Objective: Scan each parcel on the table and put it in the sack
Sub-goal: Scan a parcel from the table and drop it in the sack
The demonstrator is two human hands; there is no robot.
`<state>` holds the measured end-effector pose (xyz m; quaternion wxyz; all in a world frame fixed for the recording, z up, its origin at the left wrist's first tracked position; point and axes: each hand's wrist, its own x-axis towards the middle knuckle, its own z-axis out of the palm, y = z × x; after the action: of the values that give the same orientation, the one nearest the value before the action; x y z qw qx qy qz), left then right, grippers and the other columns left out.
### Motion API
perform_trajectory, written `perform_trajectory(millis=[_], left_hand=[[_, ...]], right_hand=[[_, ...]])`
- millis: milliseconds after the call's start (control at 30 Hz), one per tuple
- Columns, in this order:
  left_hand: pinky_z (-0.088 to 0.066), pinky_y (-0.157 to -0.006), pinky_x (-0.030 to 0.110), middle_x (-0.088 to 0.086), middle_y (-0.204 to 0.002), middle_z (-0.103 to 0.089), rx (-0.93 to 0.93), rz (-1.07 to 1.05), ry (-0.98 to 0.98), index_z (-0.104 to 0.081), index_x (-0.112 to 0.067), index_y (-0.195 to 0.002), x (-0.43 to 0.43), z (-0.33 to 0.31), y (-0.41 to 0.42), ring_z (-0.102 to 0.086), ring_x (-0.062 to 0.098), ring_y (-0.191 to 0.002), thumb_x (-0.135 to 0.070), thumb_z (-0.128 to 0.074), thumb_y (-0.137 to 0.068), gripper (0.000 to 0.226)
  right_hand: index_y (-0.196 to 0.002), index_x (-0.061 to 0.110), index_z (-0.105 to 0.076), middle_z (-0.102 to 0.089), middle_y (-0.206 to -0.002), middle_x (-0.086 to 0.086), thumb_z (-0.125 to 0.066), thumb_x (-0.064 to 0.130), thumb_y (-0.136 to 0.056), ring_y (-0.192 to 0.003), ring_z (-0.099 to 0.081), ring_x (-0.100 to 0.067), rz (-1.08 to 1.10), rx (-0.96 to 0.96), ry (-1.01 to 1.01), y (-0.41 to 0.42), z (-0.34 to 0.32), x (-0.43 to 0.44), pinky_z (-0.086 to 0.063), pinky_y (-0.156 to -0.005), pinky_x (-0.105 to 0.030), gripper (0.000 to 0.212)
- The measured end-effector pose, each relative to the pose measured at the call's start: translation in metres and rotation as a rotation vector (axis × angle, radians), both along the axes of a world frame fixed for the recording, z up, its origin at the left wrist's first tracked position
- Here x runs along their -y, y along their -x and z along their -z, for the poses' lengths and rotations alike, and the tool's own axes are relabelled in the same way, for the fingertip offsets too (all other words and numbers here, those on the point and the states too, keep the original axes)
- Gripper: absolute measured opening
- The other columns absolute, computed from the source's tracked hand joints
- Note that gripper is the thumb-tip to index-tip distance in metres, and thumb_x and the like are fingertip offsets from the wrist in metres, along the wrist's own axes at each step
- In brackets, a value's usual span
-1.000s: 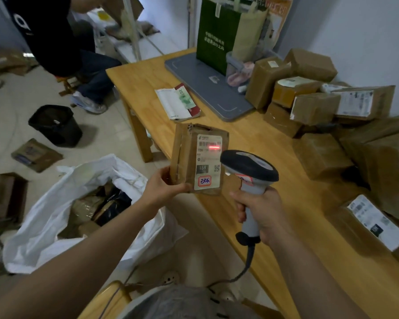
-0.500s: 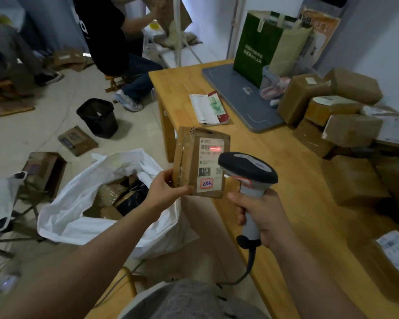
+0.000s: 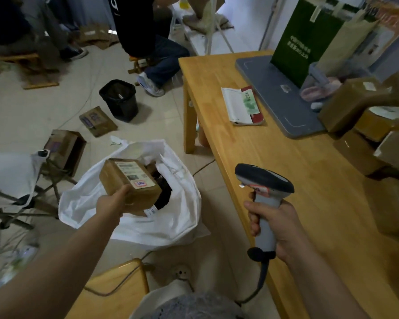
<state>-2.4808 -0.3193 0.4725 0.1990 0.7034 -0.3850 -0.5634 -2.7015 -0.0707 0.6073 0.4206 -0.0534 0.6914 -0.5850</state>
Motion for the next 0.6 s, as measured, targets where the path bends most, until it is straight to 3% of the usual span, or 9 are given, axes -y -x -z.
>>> perform_trajectory(millis=[67,133,200,300,367,433,533,600], left_hand=[[-0.045,-0.053,0.024,0.015,-0.113,-0.061,-0.014,-0.016,-0.061,-0.052,-0.001,-0.125,0.016,0.014,-0.004,-0.059,0.022,-0.077,-0.038,-0.073,-0.08,0.061],[-0.05,-0.054,0.025,0.015,-0.116,-0.058,-0.023,-0.016,-0.092,-0.049,-0.002,-0.129,0.028,0.022,0.002,-0.06,0.025,-0.088,-0.036,-0.073,-0.082,0.063],[-0.057,-0.067,0.028,0.012,-0.117,-0.055,-0.047,0.028,-0.091,-0.046,-0.007,-0.133,0.035,0.023,0.015,-0.059,0.027,-0.1,-0.04,-0.07,-0.084,0.064],[-0.049,-0.09,0.038,0.008,-0.127,-0.056,-0.088,0.098,-0.052,-0.047,-0.01,-0.131,0.038,0.023,0.042,-0.058,0.027,-0.11,-0.05,-0.076,-0.076,0.074],[-0.048,-0.091,0.037,0.009,-0.119,-0.057,-0.082,0.16,-0.046,-0.051,-0.008,-0.124,0.026,0.015,0.068,-0.056,0.026,-0.105,-0.034,-0.065,-0.09,0.045],[-0.048,-0.088,0.037,0.018,-0.109,-0.058,-0.079,0.322,-0.056,-0.055,-0.006,-0.117,0.001,0.005,0.098,-0.057,0.032,-0.1,-0.028,-0.053,-0.098,0.029],[-0.038,-0.107,0.044,0.017,-0.146,-0.043,0.028,0.657,0.085,-0.037,-0.011,-0.147,-0.051,-0.01,0.146,-0.042,0.037,-0.132,-0.038,-0.056,-0.095,0.061],[-0.032,-0.109,0.039,0.011,-0.153,-0.033,0.014,0.847,0.213,-0.028,-0.013,-0.151,-0.087,-0.025,0.177,-0.035,0.03,-0.138,-0.038,-0.055,-0.095,0.066]], right_hand=[[-0.075,0.006,-0.062,-0.05,-0.051,-0.008,-0.067,-0.002,-0.081,-0.04,-0.043,-0.018,0.015,0.013,-0.018,0.001,0.004,0.008,-0.04,-0.042,-0.026,0.011],[-0.076,0.005,-0.061,-0.05,-0.052,-0.009,-0.067,-0.002,-0.081,-0.04,-0.044,-0.018,0.028,0.014,-0.031,0.003,0.007,0.014,-0.04,-0.042,-0.026,0.01],[-0.077,0.004,-0.061,-0.05,-0.051,-0.008,-0.067,-0.002,-0.08,-0.039,-0.044,-0.017,0.043,0.014,-0.04,0.005,0.009,0.017,-0.04,-0.042,-0.025,0.009],[-0.078,0.007,-0.062,-0.05,-0.051,-0.007,-0.066,-0.002,-0.081,-0.039,-0.043,-0.016,0.079,0.035,-0.034,0.008,0.011,0.017,-0.04,-0.042,-0.024,0.01],[-0.079,0.008,-0.062,-0.05,-0.051,-0.007,-0.066,-0.002,-0.081,-0.039,-0.043,-0.017,0.105,0.057,-0.023,0.01,0.011,0.012,-0.04,-0.043,-0.024,0.011],[-0.08,0.008,-0.062,-0.049,-0.052,-0.007,-0.065,-0.002,-0.081,-0.039,-0.042,-0.016,0.144,0.08,-0.011,0.013,0.012,0.002,-0.039,-0.042,-0.024,0.011],[-0.081,0.008,-0.061,-0.048,-0.051,-0.006,-0.064,-0.003,-0.082,-0.039,-0.041,-0.016,0.24,0.098,0.017,0.019,0.012,-0.023,-0.038,-0.04,-0.025,0.011],[-0.082,0.008,-0.061,-0.048,-0.051,-0.006,-0.064,-0.003,-0.082,-0.038,-0.041,-0.016,0.331,0.094,0.029,0.024,0.01,-0.046,-0.038,-0.041,-0.024,0.012]])
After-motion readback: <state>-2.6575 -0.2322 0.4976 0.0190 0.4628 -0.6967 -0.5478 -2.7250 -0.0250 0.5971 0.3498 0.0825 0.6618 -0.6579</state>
